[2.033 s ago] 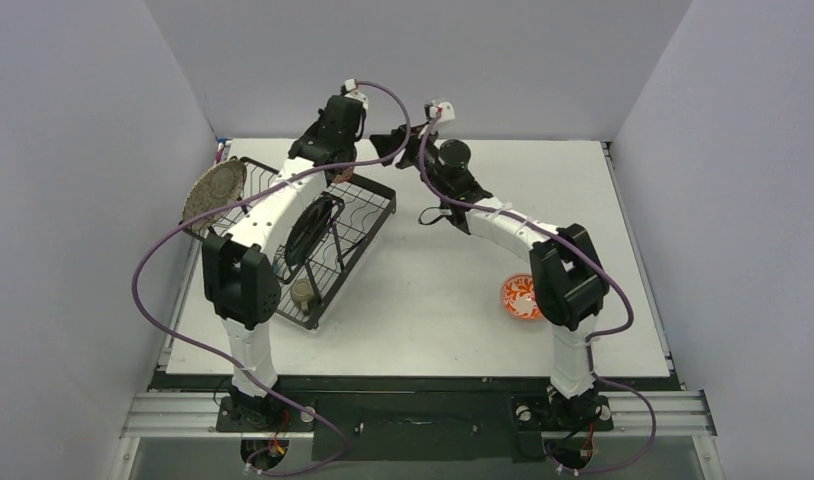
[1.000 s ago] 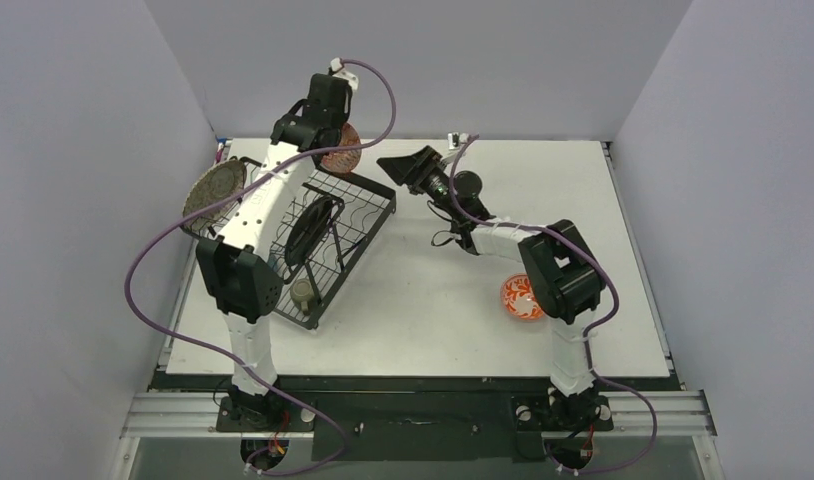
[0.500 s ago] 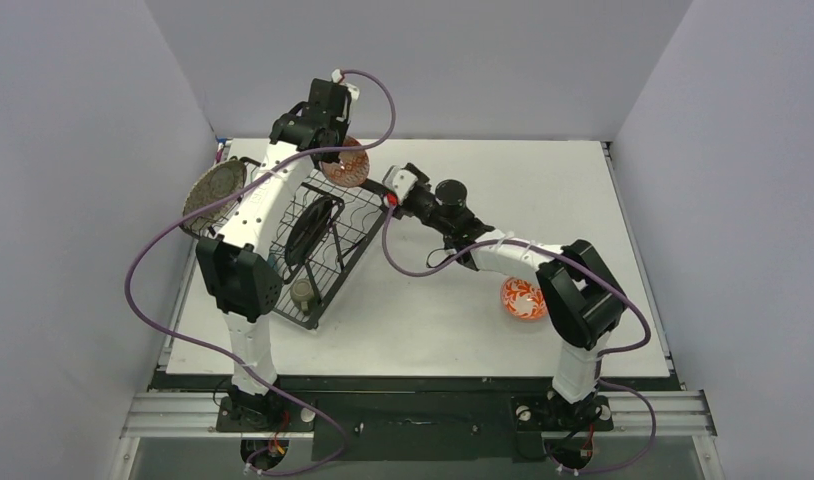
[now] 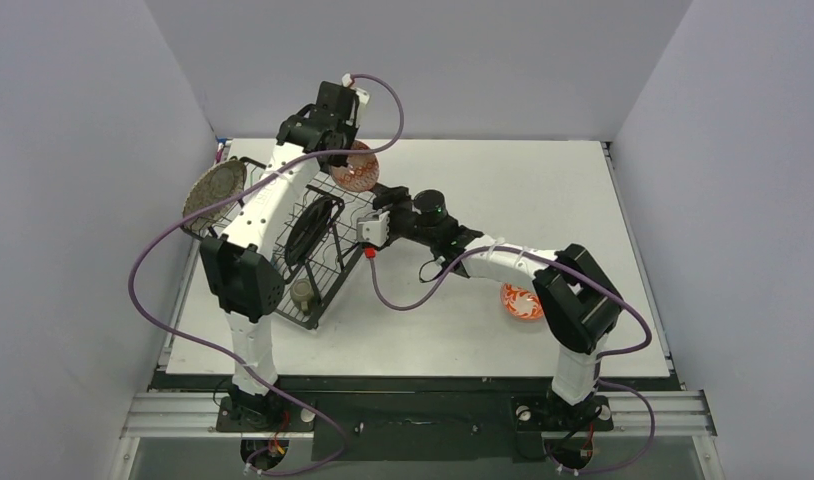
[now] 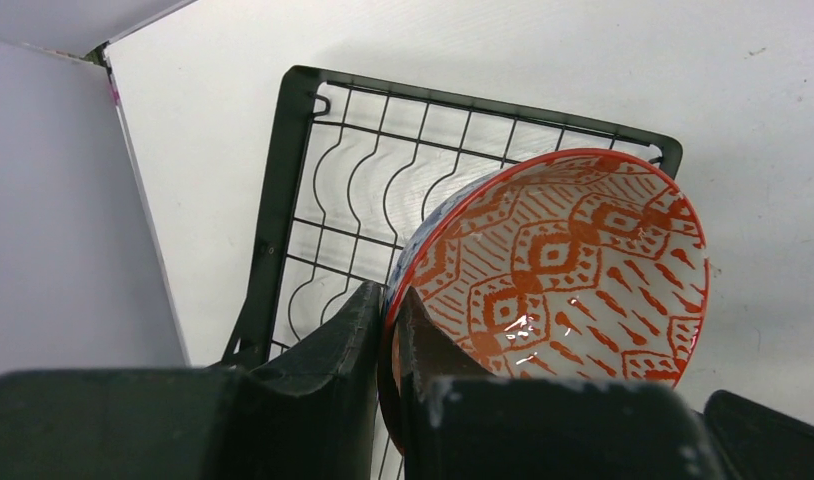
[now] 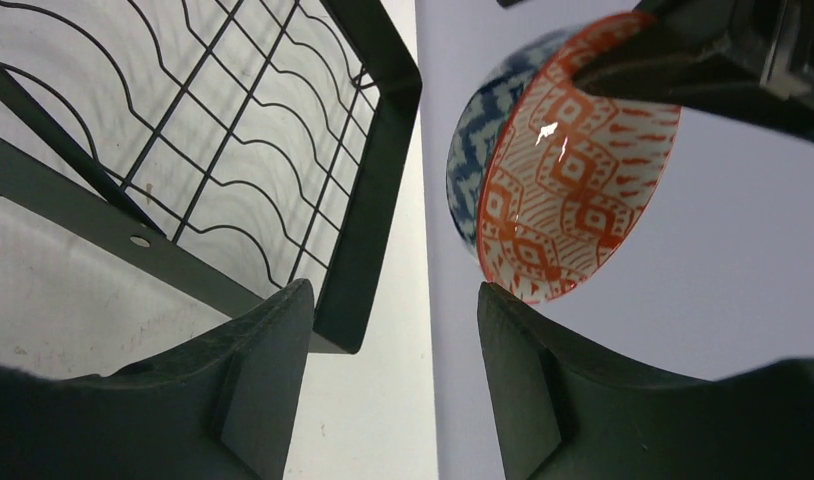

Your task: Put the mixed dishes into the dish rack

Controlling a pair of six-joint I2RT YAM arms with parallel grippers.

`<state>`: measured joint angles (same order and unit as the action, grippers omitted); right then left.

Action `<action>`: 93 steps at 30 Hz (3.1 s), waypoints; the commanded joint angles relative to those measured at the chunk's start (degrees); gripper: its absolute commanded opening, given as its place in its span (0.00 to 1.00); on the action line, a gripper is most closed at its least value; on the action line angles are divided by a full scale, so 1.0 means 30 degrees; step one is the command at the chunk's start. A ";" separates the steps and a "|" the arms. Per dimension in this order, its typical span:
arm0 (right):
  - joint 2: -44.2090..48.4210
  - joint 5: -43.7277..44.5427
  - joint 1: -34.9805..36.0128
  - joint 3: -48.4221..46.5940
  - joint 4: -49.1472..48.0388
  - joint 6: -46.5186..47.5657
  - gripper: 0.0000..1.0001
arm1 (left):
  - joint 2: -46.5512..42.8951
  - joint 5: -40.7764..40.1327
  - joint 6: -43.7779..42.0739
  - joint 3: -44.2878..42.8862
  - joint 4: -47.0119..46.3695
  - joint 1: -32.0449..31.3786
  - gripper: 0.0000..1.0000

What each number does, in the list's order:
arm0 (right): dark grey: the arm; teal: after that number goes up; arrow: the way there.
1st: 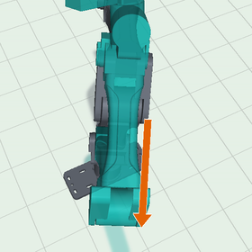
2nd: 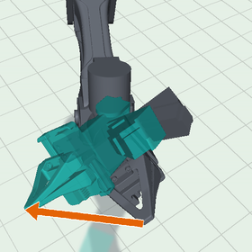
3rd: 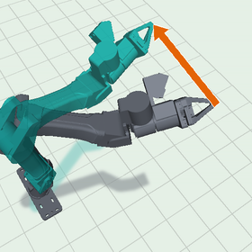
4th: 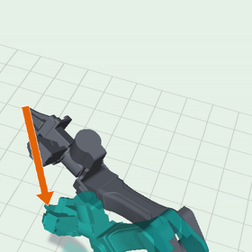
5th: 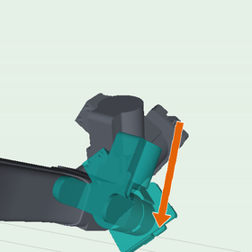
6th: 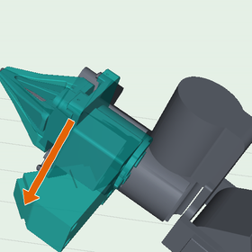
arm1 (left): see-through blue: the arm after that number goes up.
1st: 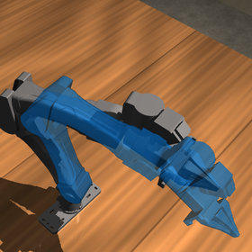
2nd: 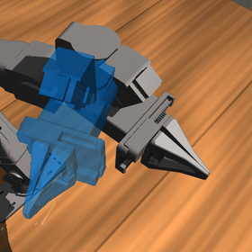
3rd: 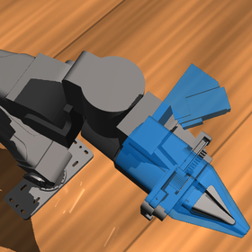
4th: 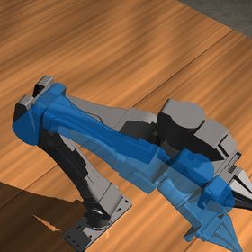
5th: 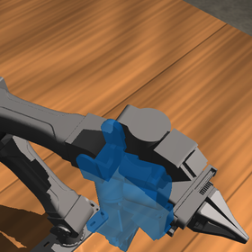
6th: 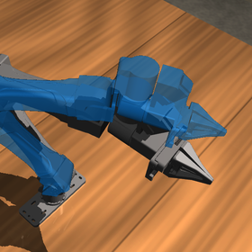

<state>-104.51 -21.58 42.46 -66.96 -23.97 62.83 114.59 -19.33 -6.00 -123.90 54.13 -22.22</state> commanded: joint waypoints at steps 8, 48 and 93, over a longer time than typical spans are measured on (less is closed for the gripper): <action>0.0306 0.0277 0.0636 -0.2229 0.0364 0.2371 0.56 | -0.0164 0.0589 0.0205 -0.1046 -0.0235 -0.0520 0.00; -0.2019 -0.0580 0.0752 -0.5221 0.1177 -0.3264 0.27 | -0.0281 0.0827 0.0712 -0.2915 0.1876 -0.1215 0.00; -0.7899 0.6247 -0.0727 -0.7341 -1.9481 -3.9554 0.00 | -0.9890 -0.2108 0.3894 0.2309 -0.4055 0.0668 0.96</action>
<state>-125.78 -12.60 43.29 -87.59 -74.50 -42.17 89.89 -20.43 7.84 -117.78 47.99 -21.17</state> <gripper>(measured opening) 0.090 0.966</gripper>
